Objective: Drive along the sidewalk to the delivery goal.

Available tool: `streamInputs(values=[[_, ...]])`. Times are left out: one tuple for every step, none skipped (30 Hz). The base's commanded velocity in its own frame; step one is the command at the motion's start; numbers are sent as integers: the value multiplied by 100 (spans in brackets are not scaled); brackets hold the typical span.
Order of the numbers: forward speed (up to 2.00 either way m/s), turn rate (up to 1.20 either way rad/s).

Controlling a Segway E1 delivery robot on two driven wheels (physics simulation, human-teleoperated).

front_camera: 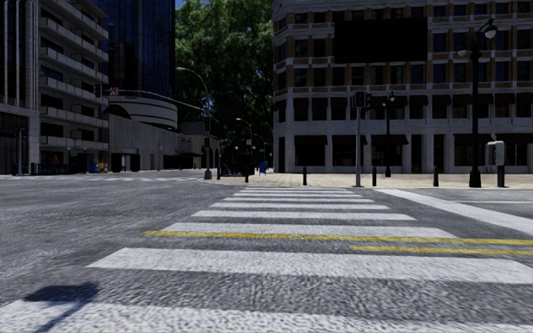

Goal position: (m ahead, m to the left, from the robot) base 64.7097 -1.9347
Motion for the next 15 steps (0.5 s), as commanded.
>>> streamInputs(values=[[200,0],[200,0],[200,0],[200,0],[200,0],[200,0],[200,0],[200,0],[200,0],[200,0],[194,0],[194,0],[192,0],[191,0],[200,0]])
